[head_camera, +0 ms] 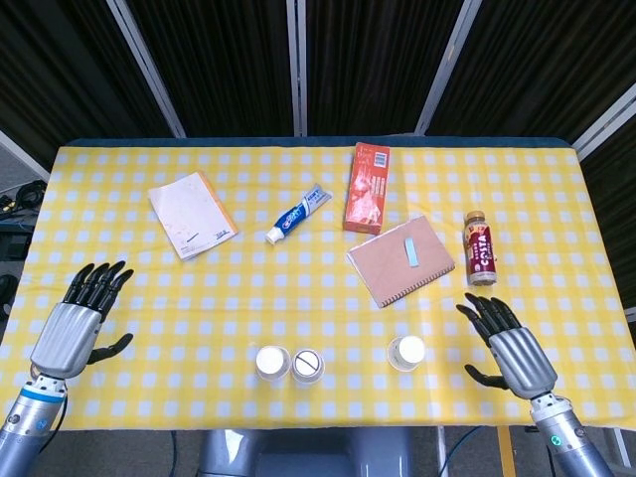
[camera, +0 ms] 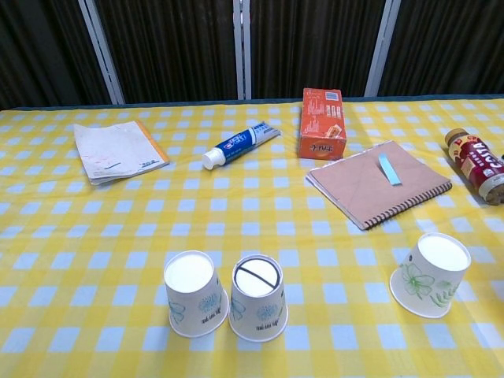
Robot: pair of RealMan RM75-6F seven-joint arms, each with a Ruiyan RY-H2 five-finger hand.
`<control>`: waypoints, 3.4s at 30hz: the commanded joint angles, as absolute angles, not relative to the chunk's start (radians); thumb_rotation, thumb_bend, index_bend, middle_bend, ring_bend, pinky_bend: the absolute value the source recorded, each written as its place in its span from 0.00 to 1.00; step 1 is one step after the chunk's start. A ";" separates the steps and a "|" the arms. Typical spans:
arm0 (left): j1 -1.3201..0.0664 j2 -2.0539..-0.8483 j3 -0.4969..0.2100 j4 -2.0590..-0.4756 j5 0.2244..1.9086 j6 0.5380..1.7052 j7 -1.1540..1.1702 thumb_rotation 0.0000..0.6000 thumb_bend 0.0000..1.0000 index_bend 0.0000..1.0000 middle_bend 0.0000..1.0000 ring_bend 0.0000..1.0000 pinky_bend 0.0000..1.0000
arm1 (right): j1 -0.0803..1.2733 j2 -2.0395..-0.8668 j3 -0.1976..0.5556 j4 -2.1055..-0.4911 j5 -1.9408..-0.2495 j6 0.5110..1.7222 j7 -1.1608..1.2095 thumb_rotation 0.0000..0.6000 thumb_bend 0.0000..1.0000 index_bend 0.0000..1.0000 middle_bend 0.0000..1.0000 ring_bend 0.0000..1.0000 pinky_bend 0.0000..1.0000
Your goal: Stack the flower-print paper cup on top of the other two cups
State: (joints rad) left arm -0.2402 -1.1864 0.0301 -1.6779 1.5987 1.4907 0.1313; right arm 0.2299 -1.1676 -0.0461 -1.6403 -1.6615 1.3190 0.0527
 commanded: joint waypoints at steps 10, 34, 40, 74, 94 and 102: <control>-0.236 -1.185 0.030 -1.681 1.610 1.473 0.143 1.00 0.22 0.00 0.00 0.00 0.00 | 0.289 -1.219 -0.051 -1.712 -1.676 1.219 -0.054 1.00 0.15 0.21 0.00 0.00 0.00; -0.231 -1.184 0.014 -1.679 1.607 1.447 0.139 1.00 0.22 0.00 0.00 0.00 0.00 | 0.359 -1.302 0.005 -1.695 -1.501 1.079 -0.148 1.00 0.20 0.29 0.00 0.00 0.00; -0.231 -1.183 0.010 -1.680 1.604 1.441 0.135 1.00 0.22 0.00 0.00 0.00 0.00 | 0.367 -1.309 0.004 -1.696 -1.486 1.068 -0.163 1.00 0.22 0.31 0.01 0.00 0.00; -0.228 -1.172 -0.010 -1.672 1.589 1.428 0.094 1.00 0.22 0.00 0.00 0.00 0.00 | 0.516 -1.279 0.162 -1.884 -1.533 1.080 -0.143 1.00 0.29 0.46 0.12 0.00 0.07; -0.227 -1.158 -0.015 -1.666 1.587 1.423 0.053 1.00 0.22 0.00 0.00 0.00 0.00 | 0.651 -1.377 0.190 -2.022 -1.447 0.977 -0.255 1.00 0.29 0.47 0.13 0.00 0.07; -0.227 -1.154 -0.014 -1.665 1.586 1.418 0.047 1.00 0.21 0.00 0.00 0.00 0.00 | 0.658 -1.399 0.160 -2.026 -1.432 0.974 -0.286 1.00 0.29 0.47 0.13 0.00 0.07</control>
